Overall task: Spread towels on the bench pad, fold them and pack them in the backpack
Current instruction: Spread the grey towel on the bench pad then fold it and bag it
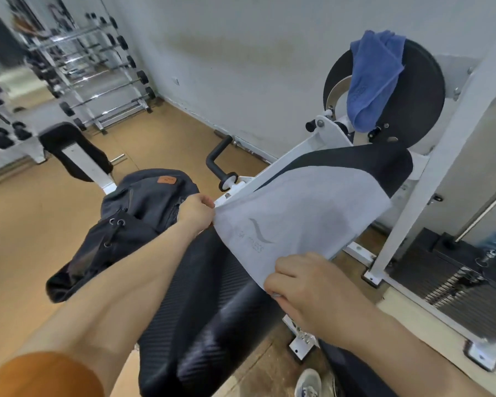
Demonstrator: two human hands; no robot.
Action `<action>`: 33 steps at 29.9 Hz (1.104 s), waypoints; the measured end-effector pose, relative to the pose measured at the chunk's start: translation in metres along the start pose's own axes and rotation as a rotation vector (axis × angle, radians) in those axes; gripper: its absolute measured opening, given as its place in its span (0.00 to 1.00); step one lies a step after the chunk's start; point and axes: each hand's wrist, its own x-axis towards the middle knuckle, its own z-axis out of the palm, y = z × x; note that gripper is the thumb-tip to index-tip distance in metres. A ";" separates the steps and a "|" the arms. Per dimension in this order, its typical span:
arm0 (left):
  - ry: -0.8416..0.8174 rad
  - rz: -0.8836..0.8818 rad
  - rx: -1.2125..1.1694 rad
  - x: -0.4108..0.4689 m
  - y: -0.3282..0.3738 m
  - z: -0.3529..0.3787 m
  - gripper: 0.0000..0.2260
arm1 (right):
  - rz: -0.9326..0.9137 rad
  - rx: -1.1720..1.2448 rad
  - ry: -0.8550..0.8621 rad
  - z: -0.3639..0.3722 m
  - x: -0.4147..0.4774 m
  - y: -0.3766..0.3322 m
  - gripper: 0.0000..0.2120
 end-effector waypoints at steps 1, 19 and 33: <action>0.011 0.023 0.062 -0.006 -0.003 -0.006 0.08 | -0.013 0.023 0.000 0.003 -0.001 -0.008 0.12; -0.244 0.107 0.779 -0.031 -0.041 -0.024 0.09 | 1.021 0.744 0.413 0.005 -0.032 0.033 0.07; -0.360 0.399 0.408 0.038 0.097 0.080 0.15 | 1.451 1.275 0.385 -0.008 -0.041 0.127 0.09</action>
